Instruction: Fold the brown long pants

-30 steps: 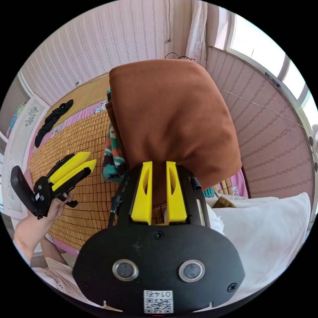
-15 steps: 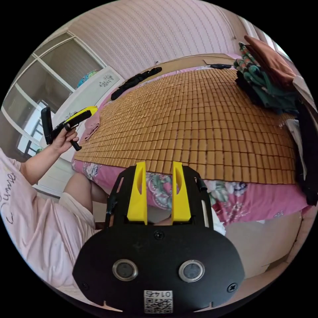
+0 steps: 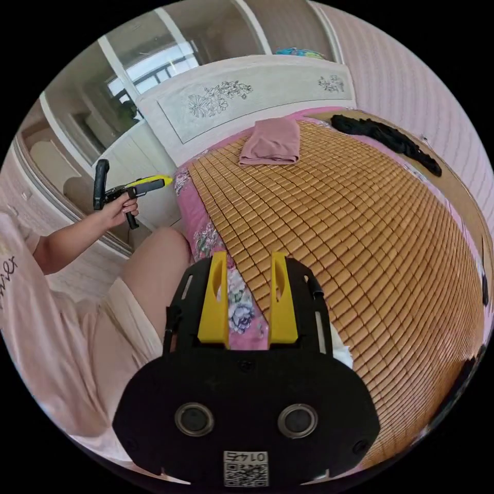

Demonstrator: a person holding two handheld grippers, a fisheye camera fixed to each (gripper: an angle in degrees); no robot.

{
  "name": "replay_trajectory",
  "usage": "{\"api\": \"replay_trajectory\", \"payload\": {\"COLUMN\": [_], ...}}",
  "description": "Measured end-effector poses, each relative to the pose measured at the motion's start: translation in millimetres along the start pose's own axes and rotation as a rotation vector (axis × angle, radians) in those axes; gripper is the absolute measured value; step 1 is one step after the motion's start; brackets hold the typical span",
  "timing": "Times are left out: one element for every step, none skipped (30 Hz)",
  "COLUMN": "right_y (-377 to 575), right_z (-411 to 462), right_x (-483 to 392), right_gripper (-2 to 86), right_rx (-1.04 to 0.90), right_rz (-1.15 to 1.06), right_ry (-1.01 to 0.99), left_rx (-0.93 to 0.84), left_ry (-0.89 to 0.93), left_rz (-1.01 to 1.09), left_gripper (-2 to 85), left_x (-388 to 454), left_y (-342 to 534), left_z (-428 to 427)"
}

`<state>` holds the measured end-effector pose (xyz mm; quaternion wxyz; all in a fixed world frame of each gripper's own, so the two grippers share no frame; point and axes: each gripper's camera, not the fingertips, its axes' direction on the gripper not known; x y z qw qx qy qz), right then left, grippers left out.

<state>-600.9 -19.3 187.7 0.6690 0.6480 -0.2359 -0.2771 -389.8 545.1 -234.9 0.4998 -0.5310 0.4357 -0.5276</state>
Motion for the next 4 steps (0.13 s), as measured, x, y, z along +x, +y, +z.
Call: {"api": "replay_trajectory", "payload": {"right_y": [-43.3, -86.1, -106.9, -147.3], "right_z": [19.4, 39.9, 50.6, 73.1], "right_x": [-6.0, -12.4, -15.7, -21.6], "right_gripper": [12.6, 12.8, 12.8, 12.8], "right_rx": [-0.024, -0.043, -0.048, -0.058], "right_rz": [-0.055, -0.108, -0.133, -0.172], "right_ry": [0.013, 0.013, 0.012, 0.019], "left_rx": [-0.011, -0.021, -0.024, -0.024], "left_ry": [0.009, 0.018, 0.022, 0.027], "left_rz": [-0.028, -0.041, -0.042, -0.036], "left_gripper": [10.3, 10.3, 10.3, 10.4], "left_x": [-19.8, -35.3, -41.5, -51.1], "left_y": [-3.4, -9.8, -14.2, -25.3], "left_z": [10.1, 23.1, 30.4, 46.1]}}
